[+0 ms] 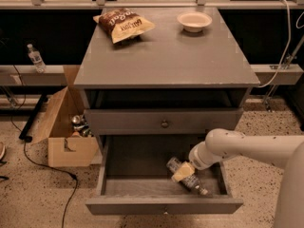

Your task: Pick blue plastic bottle from middle drawer and place on counter

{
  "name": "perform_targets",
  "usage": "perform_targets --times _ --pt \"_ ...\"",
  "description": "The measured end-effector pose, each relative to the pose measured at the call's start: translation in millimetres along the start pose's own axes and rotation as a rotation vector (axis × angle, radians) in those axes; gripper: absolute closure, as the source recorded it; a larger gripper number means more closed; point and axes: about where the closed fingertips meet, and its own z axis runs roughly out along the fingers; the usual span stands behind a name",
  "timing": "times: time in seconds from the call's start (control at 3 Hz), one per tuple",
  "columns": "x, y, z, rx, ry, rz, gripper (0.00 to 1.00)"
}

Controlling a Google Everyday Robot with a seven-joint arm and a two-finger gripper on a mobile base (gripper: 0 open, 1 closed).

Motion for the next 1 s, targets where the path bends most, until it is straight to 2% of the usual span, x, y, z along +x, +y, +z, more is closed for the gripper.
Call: perform_targets --times 1.0 --pt "14.1 6.6 59.5 -0.008 0.044 0.048 0.00"
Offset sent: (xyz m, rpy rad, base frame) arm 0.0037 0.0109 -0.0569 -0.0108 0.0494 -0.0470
